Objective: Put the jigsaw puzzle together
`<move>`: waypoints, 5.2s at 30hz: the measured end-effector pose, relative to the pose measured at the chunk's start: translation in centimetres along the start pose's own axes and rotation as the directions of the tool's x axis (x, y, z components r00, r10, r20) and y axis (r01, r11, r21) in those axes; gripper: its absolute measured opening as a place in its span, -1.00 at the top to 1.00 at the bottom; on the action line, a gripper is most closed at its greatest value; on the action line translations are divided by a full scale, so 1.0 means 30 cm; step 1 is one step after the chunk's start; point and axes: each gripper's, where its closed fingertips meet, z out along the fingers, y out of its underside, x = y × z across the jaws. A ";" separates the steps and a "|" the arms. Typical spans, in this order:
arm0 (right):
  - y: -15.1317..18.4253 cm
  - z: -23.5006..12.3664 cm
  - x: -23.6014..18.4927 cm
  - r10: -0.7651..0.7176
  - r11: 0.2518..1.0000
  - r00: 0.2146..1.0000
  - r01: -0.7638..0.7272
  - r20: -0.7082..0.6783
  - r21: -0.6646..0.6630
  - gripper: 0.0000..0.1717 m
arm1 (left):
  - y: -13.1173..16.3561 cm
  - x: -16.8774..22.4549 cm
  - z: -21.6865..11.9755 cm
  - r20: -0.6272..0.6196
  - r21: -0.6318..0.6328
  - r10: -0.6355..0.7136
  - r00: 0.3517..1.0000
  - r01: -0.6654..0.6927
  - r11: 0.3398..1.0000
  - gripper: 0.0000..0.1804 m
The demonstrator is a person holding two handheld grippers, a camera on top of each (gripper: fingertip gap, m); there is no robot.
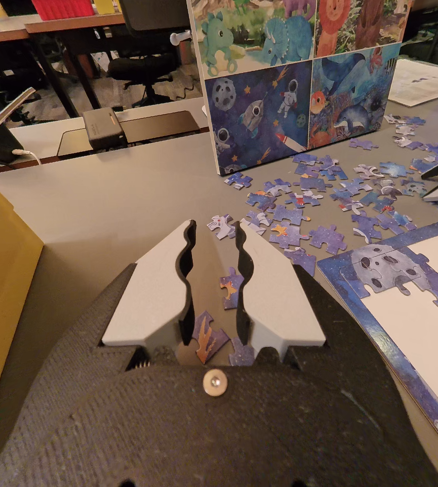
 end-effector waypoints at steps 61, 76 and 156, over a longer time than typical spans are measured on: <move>-0.113 -0.115 -0.343 -0.409 0.889 0.897 0.350 0.167 0.295 0.66 | 0.009 0.012 0.009 -0.002 -0.025 0.030 1.000 -0.030 0.999 0.69; -0.114 -0.116 -0.393 -0.454 0.869 0.873 0.390 0.178 0.303 0.67 | 0.012 0.013 0.011 -0.001 -0.030 0.035 0.999 -0.035 0.999 0.68; -0.114 0.114 -0.348 -0.240 0.969 0.911 0.243 0.336 0.036 0.56 | 0.063 0.409 0.040 -0.439 -0.253 -0.258 0.861 0.157 0.955 1.00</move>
